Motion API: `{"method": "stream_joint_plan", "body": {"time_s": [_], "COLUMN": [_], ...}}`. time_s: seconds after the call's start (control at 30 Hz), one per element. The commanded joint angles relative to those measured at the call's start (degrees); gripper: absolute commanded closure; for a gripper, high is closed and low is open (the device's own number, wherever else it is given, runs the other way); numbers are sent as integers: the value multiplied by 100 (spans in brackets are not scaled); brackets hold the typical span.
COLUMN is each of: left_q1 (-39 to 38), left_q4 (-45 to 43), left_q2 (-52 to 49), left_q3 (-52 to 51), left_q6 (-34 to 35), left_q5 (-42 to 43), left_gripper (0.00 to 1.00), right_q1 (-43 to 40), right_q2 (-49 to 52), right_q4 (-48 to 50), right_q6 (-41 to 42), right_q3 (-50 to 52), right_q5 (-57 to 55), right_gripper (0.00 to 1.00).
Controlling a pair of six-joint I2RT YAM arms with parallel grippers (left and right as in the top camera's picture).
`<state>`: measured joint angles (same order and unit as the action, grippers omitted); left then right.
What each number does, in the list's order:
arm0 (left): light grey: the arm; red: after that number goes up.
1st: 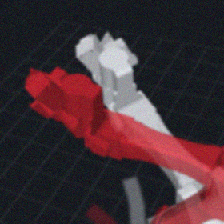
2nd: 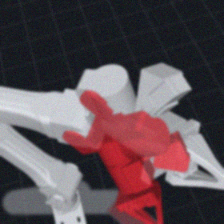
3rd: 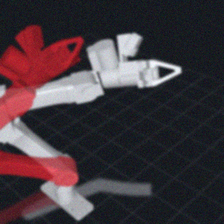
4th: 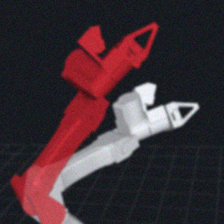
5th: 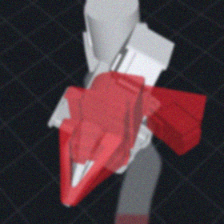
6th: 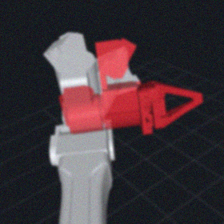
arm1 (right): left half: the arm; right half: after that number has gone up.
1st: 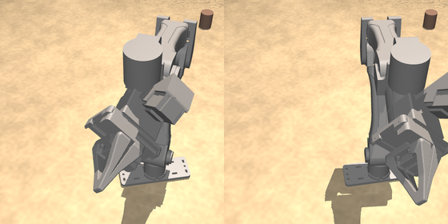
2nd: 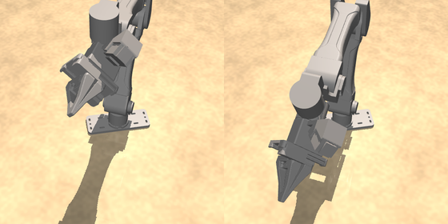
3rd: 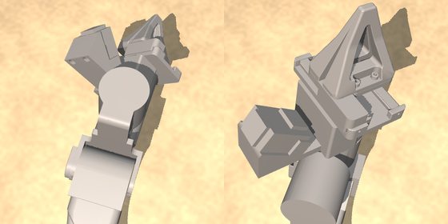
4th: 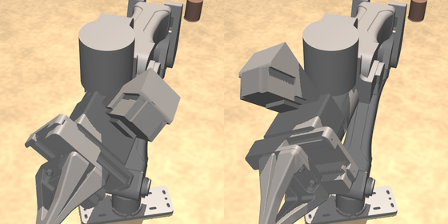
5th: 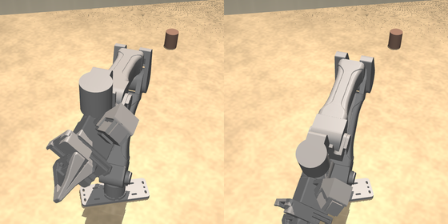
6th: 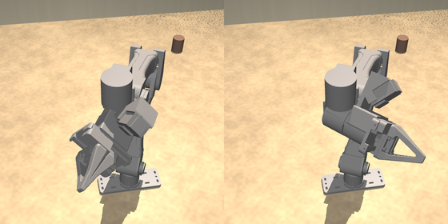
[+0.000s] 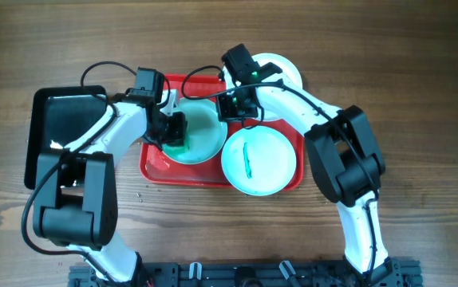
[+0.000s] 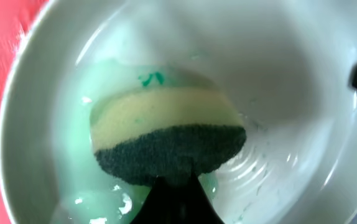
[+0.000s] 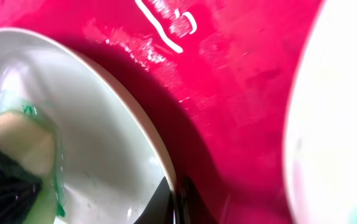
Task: Clean dirty plates on tray and stack at the side
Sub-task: 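Scrub the tilted plate with the sponge in the left gripper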
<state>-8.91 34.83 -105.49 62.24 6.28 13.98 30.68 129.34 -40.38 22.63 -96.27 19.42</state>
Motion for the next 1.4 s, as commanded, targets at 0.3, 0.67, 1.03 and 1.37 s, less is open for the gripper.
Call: {"method": "stream_joint_plan", "body": {"time_s": [0.3, 0.67, 1.03, 1.37], "left_q1": [-463, -188, -184, -184], "left_q4": [52, -1569, -162, -1633], "left_q2": [-245, -245, -251, -254], "left_q3": [-120, -120, -120, -120], "left_q6": [376, 2319, -546, 1853], "left_q5": [11, -2964, 1729, -2581], "left_gripper": [96, 96, 96, 96], "right_q1": [0, 0, 17, 39], "right_q2": [332, 332, 332, 332], "right_q4": [483, 450, 417, 417], "right_q6": [564, 422, 151, 140], "right_q3": [-74, -74, -74, -74], "right_q5": [378, 470, 752, 745], "right_gripper": [96, 96, 96, 96]}}
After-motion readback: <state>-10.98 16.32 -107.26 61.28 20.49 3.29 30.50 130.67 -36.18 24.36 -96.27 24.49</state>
